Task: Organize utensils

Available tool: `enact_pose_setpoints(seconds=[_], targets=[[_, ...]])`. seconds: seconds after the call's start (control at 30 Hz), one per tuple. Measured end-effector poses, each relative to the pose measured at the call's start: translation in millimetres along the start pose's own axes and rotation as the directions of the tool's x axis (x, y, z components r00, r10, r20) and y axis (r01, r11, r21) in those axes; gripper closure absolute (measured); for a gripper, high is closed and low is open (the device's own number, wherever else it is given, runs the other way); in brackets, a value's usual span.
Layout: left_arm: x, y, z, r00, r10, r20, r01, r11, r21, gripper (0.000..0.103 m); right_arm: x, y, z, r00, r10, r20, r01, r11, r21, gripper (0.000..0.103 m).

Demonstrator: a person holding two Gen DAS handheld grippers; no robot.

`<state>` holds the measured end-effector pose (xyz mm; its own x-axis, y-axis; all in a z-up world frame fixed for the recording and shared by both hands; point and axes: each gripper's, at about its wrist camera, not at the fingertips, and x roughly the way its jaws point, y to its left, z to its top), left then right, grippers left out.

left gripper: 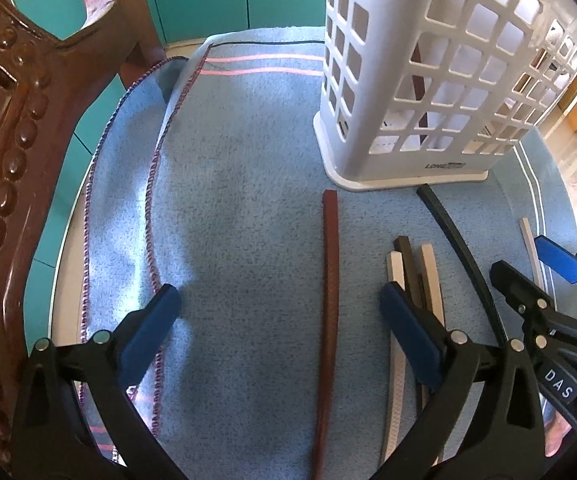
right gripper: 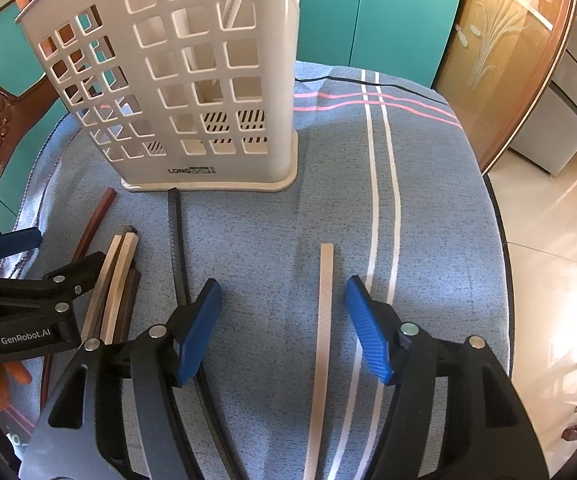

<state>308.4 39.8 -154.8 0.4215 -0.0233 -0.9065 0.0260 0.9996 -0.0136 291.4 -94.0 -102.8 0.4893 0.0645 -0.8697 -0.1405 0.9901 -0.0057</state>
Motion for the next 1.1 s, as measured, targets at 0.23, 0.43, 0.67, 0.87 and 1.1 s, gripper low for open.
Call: enact_pose_setpoints(seconds=[0.23, 0.43, 0.67, 0.87, 1.1], targets=[[-18, -9, -5, 0.999, -0.018, 0.048, 0.016, 0.999, 0.050, 0.065, -2, -9, 6, 1.000, 0.010, -0.010, -0.010, 1.000, 0.020, 0.090], [-30, -16, -5, 0.997, 0.012, 0.080, -0.021, 0.994, 0.111, 0.095, -10, -21, 8, 0.999, 0.051, 0.003, -0.051, 0.998, 0.045, 0.096], [-122, -19, -13, 0.961, -0.100, 0.258, 0.060, 0.985, 0.159, 0.096, -97, -33, 16, 0.967, 0.159, 0.199, -0.168, 0.985, 0.031, 0.096], [-238, -5, -22, 0.852, -0.201, 0.484, 0.137, 0.977, 0.165, 0.096, -192, -51, 18, 0.882, 0.246, 0.402, -0.269, 0.963, -0.001, 0.096], [-333, 12, 8, 0.648, -0.220, 0.729, 0.228, 0.969, 0.090, 0.096, -267, -56, 34, 0.752, 0.266, 0.603, -0.345, 0.938, 0.016, 0.096]])
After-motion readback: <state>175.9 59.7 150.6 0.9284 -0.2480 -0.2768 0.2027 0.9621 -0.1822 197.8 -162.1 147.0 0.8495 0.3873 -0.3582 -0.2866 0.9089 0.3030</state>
